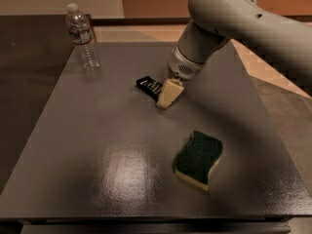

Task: Move rxbar chocolate near sponge

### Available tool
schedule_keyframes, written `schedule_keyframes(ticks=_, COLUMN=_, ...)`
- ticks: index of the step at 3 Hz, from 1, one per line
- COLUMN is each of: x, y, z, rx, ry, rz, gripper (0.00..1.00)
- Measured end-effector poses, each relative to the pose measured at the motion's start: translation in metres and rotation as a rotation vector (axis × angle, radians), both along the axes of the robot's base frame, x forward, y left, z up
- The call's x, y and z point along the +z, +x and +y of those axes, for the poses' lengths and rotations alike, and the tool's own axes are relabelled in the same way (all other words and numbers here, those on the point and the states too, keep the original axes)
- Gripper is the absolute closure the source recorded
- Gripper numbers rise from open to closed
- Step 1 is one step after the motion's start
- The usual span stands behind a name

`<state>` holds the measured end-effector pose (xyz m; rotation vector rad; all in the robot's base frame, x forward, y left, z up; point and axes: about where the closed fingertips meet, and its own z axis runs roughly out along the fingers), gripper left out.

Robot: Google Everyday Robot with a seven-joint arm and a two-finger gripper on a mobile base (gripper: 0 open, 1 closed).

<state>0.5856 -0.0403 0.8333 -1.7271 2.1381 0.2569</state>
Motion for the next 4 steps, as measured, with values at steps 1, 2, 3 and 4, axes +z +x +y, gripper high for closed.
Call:
schedule_keyframes(ticks=1, x=0.004, y=0.0, z=0.001, rx=0.008, ry=0.01, rz=0.013, gripper=0.65)
schedule_keyframes(ticks=2, x=0.014, y=0.0, z=-0.003, rx=0.01, ry=0.027, rz=0.017, gripper=0.87)
schedule_keyframes(ticks=3, x=0.028, y=0.004, z=-0.018, rx=-0.001, ry=0.032, rz=0.012, gripper=1.0)
schedule_keyframes(ticks=4, x=0.046, y=0.006, z=-0.04, rx=-0.011, ry=0.025, rz=-0.001, gripper=1.0)
